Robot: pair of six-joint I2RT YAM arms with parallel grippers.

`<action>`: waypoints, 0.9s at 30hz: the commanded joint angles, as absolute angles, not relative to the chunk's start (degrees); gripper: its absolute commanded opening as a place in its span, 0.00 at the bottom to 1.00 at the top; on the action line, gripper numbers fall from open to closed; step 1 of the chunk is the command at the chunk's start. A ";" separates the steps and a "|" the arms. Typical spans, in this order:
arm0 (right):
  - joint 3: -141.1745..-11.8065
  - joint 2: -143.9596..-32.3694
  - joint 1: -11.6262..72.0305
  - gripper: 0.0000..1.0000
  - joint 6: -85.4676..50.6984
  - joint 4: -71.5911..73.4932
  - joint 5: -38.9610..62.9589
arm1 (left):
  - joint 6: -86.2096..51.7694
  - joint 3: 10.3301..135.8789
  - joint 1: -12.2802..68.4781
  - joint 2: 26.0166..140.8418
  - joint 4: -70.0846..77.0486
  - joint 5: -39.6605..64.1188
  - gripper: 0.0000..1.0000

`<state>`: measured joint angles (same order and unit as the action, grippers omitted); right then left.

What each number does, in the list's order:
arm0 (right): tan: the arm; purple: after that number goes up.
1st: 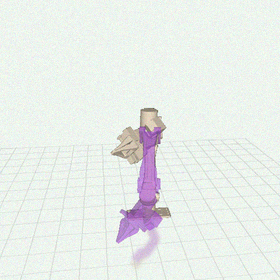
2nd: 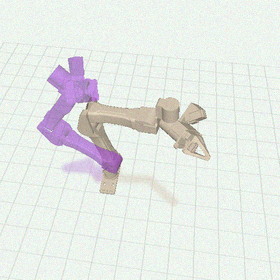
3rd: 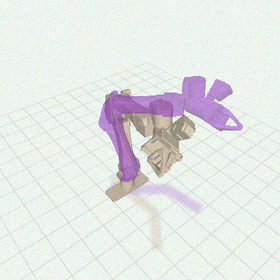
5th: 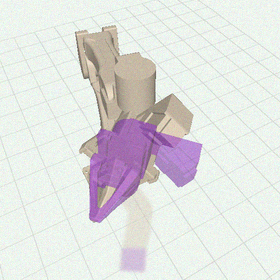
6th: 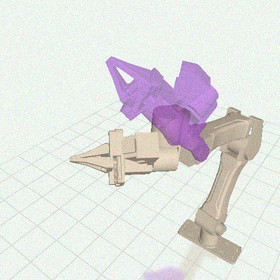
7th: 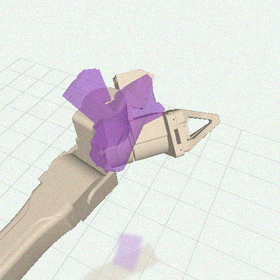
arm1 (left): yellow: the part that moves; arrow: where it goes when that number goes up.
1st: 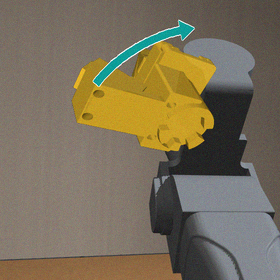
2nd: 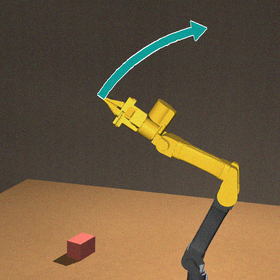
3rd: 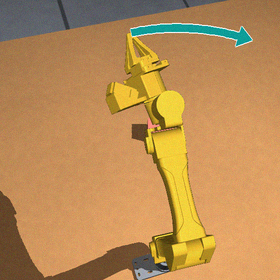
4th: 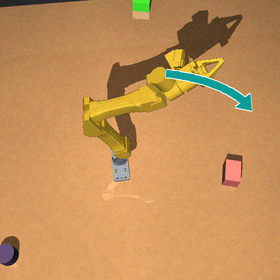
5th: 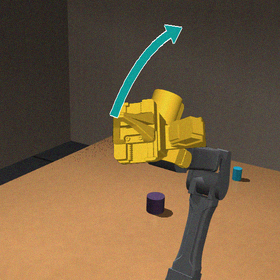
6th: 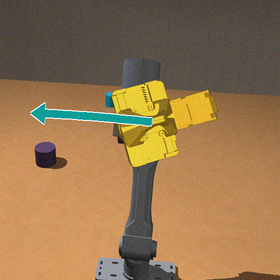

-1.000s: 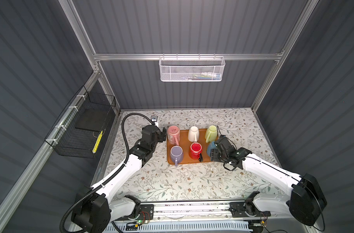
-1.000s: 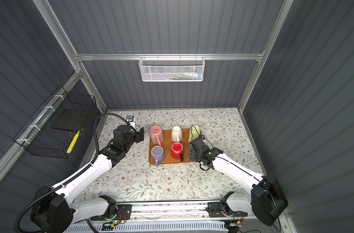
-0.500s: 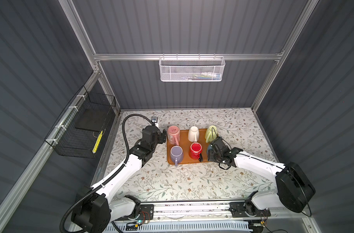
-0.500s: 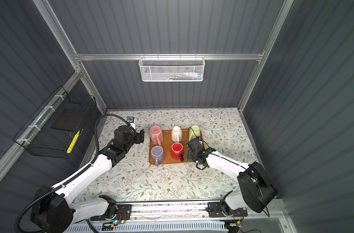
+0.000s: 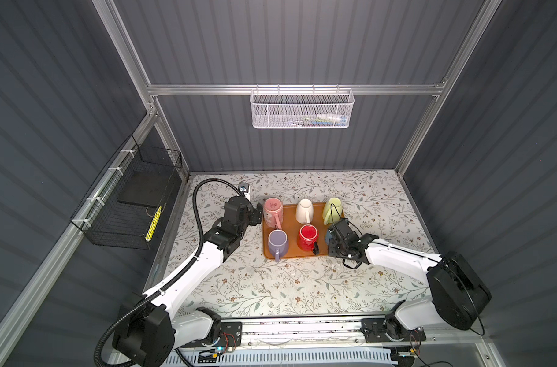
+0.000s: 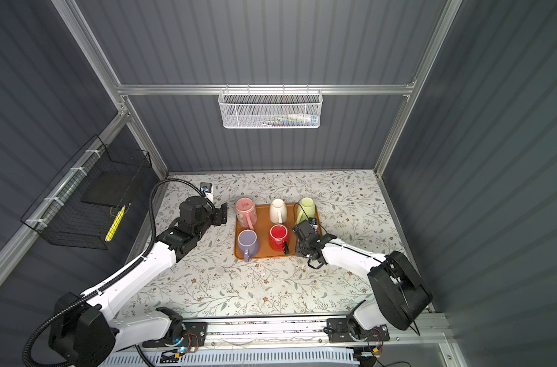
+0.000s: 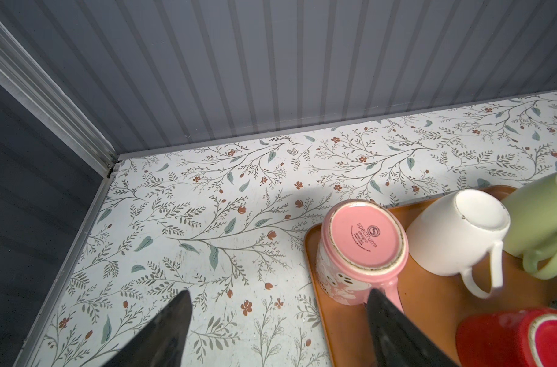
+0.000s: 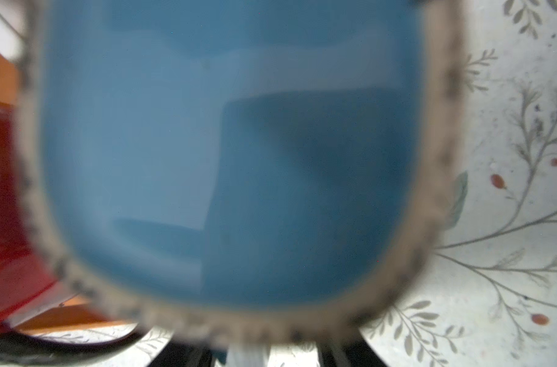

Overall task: Turn the mug right side up
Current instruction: Pick up the mug from the tray.

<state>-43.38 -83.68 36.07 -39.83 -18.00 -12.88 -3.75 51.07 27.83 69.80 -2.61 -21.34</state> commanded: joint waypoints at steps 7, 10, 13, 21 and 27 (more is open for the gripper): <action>-43.15 -85.84 36.45 0.34 -40.26 -17.44 -16.12 | -4.48 52.47 28.21 70.01 -3.85 -20.86 0.86; -43.24 -85.58 36.40 0.30 -40.12 -17.37 -16.78 | -4.58 52.38 28.21 69.87 -3.78 -20.77 0.86; -43.50 -85.51 36.44 0.25 -39.75 -17.13 -17.31 | -4.74 52.03 28.21 69.87 -3.69 -20.80 0.86; -44.20 -85.29 36.39 0.07 -38.77 -18.13 -18.28 | -4.84 51.33 28.21 69.69 -3.87 -20.88 0.86; -45.52 -80.50 36.35 0.00 -37.33 -20.56 -18.01 | -5.01 51.33 28.21 69.77 -3.77 -20.43 0.86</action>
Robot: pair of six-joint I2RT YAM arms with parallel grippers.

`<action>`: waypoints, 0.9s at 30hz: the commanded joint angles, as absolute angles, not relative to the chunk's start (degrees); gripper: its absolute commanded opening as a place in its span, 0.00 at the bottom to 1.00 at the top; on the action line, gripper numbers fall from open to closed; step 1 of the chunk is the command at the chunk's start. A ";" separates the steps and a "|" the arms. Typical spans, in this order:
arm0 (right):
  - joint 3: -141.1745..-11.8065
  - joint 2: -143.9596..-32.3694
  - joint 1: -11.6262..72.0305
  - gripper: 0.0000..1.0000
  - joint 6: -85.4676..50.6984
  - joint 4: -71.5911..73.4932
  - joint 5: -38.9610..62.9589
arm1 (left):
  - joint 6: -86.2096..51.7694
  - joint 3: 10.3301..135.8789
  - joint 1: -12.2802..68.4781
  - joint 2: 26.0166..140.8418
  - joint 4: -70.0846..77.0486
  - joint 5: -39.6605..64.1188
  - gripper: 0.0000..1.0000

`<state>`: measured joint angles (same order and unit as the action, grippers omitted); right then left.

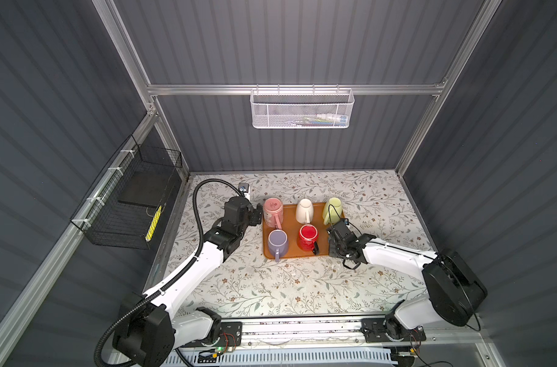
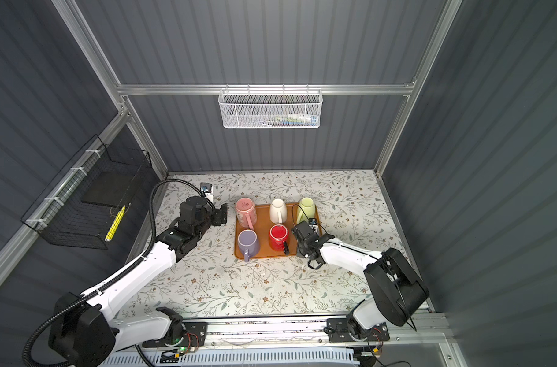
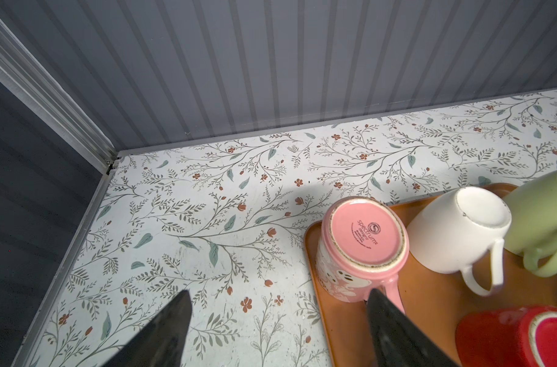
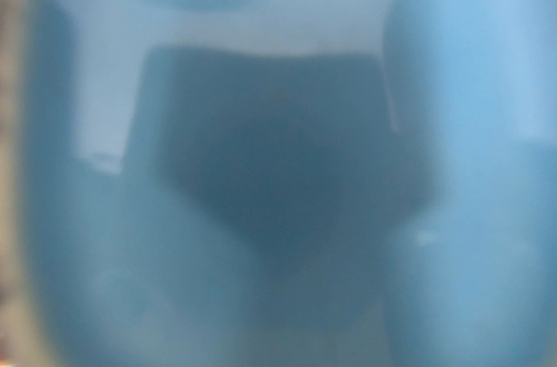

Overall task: Turn the mug right side up
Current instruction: Pick up the mug from the tray, then place the mug at the top-left of the table.

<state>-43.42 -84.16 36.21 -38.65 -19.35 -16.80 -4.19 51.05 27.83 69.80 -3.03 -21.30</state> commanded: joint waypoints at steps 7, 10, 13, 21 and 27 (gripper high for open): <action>-46.71 -69.98 32.61 0.00 -29.98 -21.03 -10.78 | -6.97 54.63 28.21 72.48 -4.10 -11.28 0.87; -45.20 -64.58 29.05 0.00 -28.84 -18.81 -2.89 | -8.59 56.70 28.21 73.57 -3.91 -4.18 0.89; -42.43 -57.53 25.87 0.00 -28.69 -13.61 5.43 | -12.76 59.39 28.21 75.78 -1.59 9.17 0.90; -44.07 -51.41 24.66 0.00 -26.57 -6.68 14.50 | -37.01 61.08 28.20 86.70 26.89 41.65 0.86; -43.86 -49.79 24.66 0.00 -29.36 0.45 18.63 | -48.63 59.79 28.72 90.31 42.89 46.04 0.86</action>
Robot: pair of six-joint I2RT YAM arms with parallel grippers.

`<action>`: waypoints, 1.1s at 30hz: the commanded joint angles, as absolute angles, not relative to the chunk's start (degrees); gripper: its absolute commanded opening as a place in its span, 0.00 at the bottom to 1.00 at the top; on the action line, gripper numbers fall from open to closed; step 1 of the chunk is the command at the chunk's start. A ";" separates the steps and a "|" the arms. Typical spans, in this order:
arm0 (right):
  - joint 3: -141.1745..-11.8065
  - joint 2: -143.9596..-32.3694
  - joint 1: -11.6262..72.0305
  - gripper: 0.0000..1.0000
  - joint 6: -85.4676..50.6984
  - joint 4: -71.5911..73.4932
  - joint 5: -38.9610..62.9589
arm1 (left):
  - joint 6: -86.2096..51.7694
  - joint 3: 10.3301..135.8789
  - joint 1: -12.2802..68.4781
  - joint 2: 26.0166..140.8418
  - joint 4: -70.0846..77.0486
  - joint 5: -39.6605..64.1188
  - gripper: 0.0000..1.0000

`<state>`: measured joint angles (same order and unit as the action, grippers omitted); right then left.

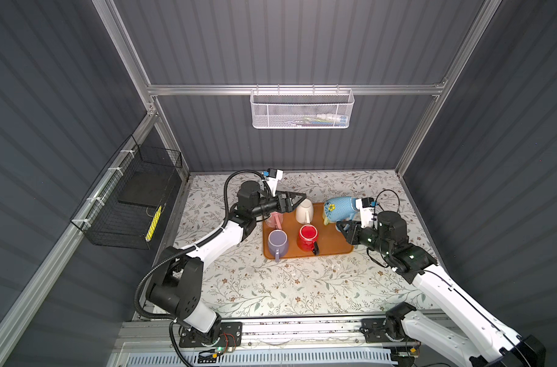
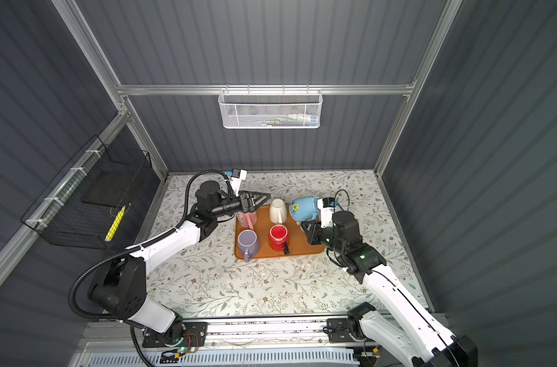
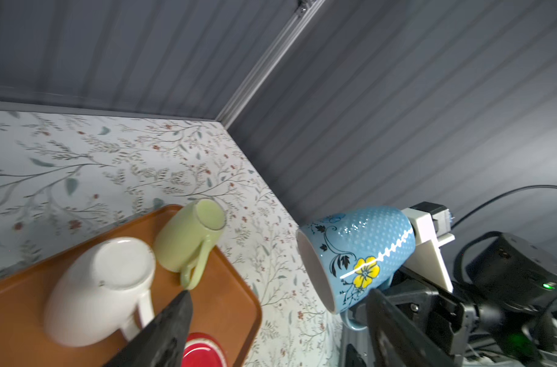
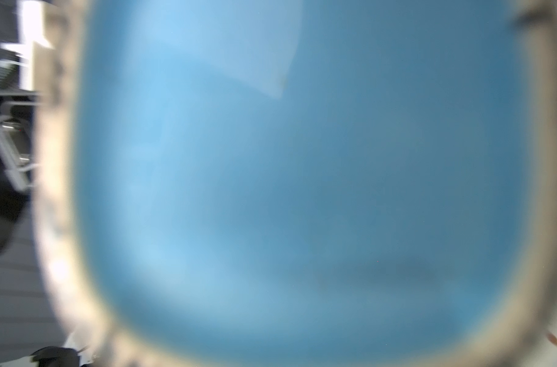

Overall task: Turn the mug right side up
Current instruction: Place the mug at the top-left of the table.

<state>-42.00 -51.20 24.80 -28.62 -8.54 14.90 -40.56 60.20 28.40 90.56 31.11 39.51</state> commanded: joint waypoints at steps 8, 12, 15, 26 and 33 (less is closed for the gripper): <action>-42.72 -50.82 24.68 0.00 -33.11 10.09 24.62 | -53.41 60.69 30.26 91.89 50.07 48.84 0.87; -43.23 -52.46 24.63 0.00 -34.35 14.23 26.83 | -55.31 61.04 31.19 93.35 52.35 49.21 0.87; -42.82 -53.66 24.62 0.00 -35.14 15.56 27.61 | -59.62 60.95 31.72 94.79 59.17 49.04 0.86; -41.39 -57.29 24.68 0.00 -35.99 20.35 29.00 | -68.10 62.51 33.04 99.17 70.61 49.57 0.63; -40.22 -59.64 24.62 0.00 -36.05 23.55 28.96 | -71.59 63.11 33.13 100.70 74.84 50.01 0.44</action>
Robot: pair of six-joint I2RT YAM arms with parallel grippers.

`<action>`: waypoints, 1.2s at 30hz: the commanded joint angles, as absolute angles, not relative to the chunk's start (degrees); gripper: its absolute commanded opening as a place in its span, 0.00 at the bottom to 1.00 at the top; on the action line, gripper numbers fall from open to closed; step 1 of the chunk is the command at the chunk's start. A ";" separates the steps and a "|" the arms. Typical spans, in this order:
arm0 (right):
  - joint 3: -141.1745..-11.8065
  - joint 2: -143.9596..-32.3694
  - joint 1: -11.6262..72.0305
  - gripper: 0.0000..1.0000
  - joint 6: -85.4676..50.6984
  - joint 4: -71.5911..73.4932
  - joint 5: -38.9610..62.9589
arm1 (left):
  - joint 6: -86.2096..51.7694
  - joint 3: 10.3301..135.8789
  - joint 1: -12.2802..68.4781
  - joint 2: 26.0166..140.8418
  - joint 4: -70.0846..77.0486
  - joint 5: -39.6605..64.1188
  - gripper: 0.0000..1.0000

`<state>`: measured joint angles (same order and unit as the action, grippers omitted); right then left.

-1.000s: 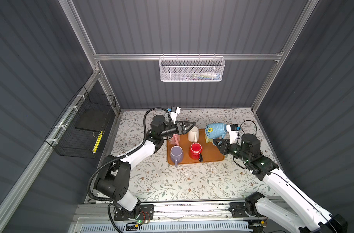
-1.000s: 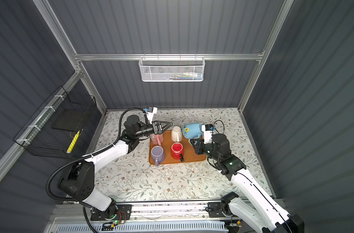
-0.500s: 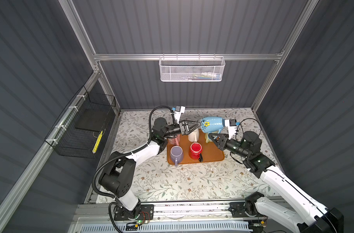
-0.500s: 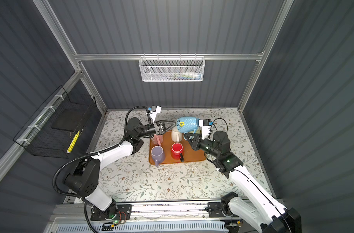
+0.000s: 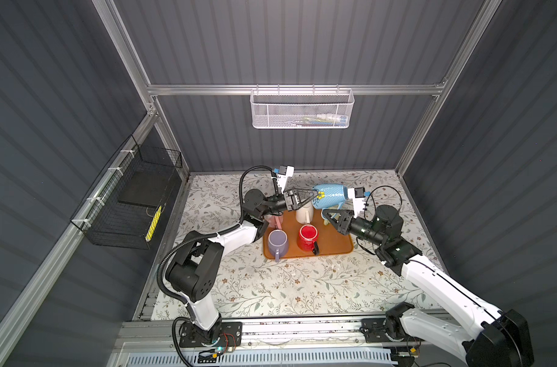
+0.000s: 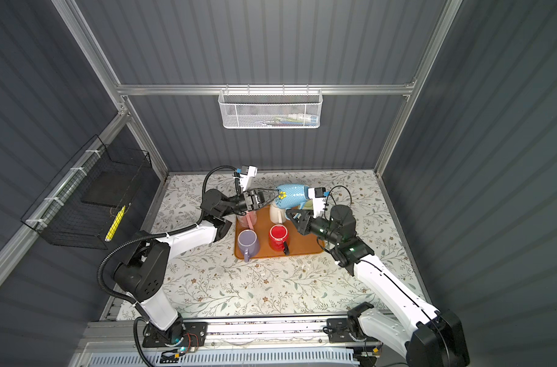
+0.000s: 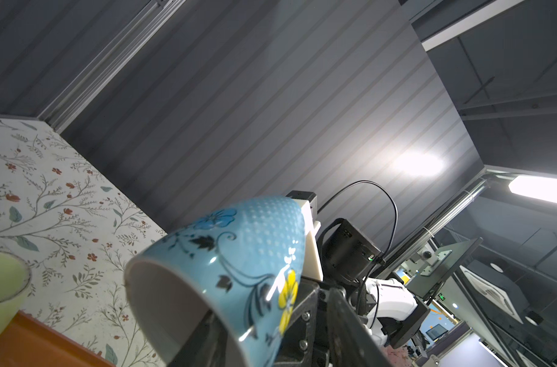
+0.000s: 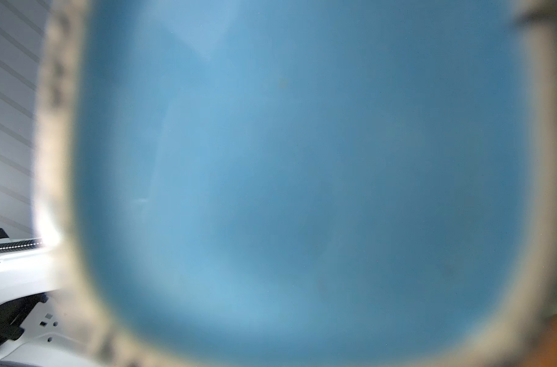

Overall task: Turn the mug right side up
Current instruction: Place the mug at the top-left of the table.

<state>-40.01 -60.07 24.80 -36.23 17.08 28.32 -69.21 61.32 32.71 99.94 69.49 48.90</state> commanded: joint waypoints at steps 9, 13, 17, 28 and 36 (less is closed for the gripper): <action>-40.66 -61.23 24.62 0.00 -35.22 24.02 29.78 | -76.23 63.78 33.13 103.16 81.16 50.31 0.18; -40.11 -61.95 24.59 0.00 -35.51 24.74 29.73 | -76.81 63.72 33.13 103.61 81.65 50.35 0.05; -39.91 -62.27 24.66 0.00 -35.39 24.62 29.88 | -76.02 63.85 33.13 103.35 80.93 50.55 0.00; -39.35 -61.55 23.92 0.39 -34.80 22.91 27.77 | -62.40 62.14 32.79 96.95 63.62 49.04 0.00; -38.16 -61.76 23.42 0.58 -36.06 23.40 28.14 | -60.59 60.28 30.30 95.51 60.99 47.90 0.00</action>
<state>-39.00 -62.33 23.73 -36.01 21.45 27.94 -64.77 61.12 32.03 98.04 62.74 49.52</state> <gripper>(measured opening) 0.561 0.088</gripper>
